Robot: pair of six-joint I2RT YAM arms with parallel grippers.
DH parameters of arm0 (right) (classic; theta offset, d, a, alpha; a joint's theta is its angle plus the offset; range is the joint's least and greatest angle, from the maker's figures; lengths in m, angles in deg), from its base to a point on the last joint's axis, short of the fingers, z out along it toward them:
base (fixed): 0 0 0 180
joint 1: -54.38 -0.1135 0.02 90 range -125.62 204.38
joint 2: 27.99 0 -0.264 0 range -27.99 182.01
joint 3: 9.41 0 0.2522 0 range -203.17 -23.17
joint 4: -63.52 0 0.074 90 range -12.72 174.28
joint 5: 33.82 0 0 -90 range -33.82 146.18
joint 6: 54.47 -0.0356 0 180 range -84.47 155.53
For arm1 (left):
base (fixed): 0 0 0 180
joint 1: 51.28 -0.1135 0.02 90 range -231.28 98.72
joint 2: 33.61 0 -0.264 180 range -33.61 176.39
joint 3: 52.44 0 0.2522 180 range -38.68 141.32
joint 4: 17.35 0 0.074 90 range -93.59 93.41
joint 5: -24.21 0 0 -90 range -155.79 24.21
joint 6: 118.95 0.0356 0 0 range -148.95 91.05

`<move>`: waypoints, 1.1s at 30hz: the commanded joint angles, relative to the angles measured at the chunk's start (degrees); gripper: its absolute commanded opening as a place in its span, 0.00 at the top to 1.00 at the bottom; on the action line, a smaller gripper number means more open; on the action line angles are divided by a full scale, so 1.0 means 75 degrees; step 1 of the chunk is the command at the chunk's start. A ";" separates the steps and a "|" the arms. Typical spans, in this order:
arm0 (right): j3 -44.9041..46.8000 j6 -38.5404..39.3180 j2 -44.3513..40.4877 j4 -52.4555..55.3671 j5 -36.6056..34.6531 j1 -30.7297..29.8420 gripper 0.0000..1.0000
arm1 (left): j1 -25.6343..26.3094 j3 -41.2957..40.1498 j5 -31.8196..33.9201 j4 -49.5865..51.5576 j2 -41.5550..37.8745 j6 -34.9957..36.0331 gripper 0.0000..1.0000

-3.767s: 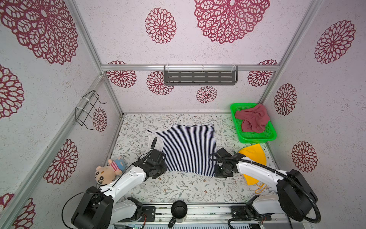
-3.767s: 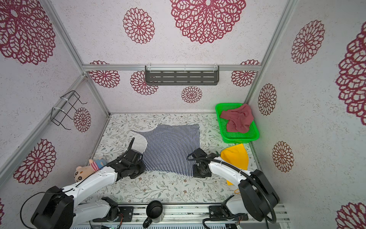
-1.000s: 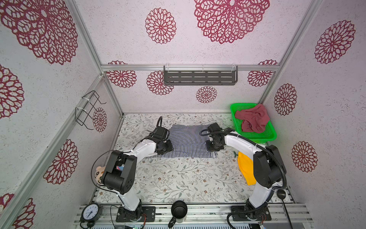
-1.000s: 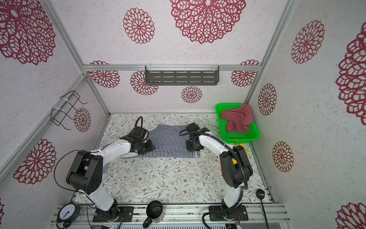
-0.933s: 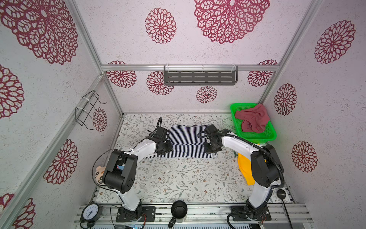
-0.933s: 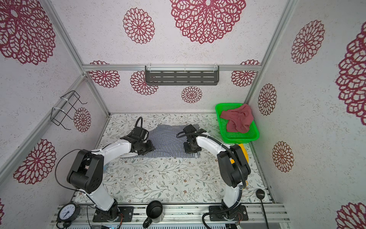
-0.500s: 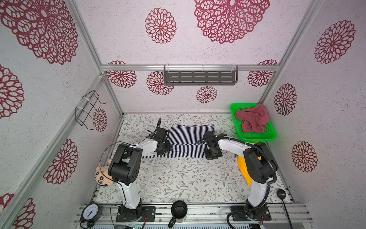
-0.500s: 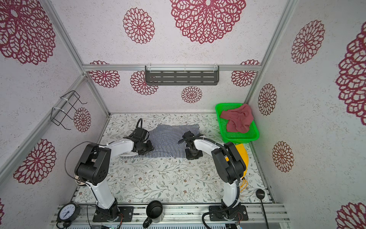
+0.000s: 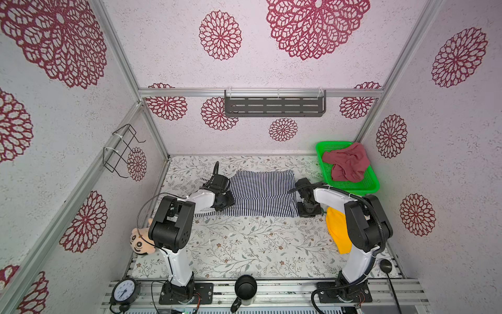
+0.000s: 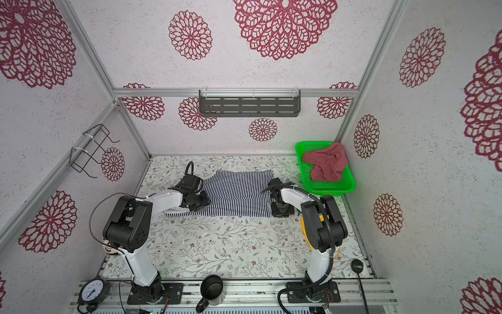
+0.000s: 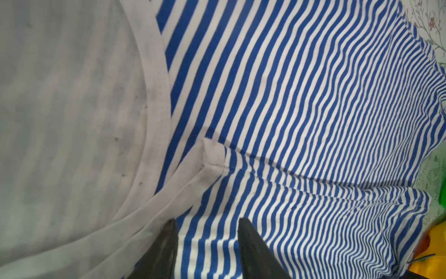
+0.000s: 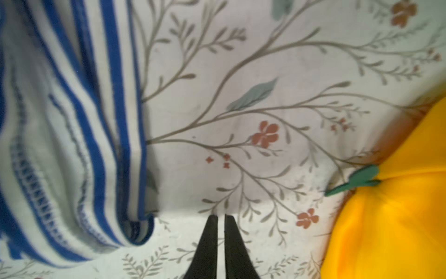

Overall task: Fold and stack tank tops
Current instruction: Smooth out the tank top at the center of the table.

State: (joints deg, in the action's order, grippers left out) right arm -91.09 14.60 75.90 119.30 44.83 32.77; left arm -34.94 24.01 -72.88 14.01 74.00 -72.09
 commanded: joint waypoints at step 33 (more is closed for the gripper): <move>0.0180 -0.1223 0.0232 -0.0494 -0.0592 -0.1423 0.85 | -0.0173 -0.0177 0.0331 0.0149 0.0451 -0.0096 0.60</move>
State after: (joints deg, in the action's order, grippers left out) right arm -90.43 6.99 77.45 114.07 43.65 21.47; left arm -35.21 24.01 -72.77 13.93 74.05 -72.57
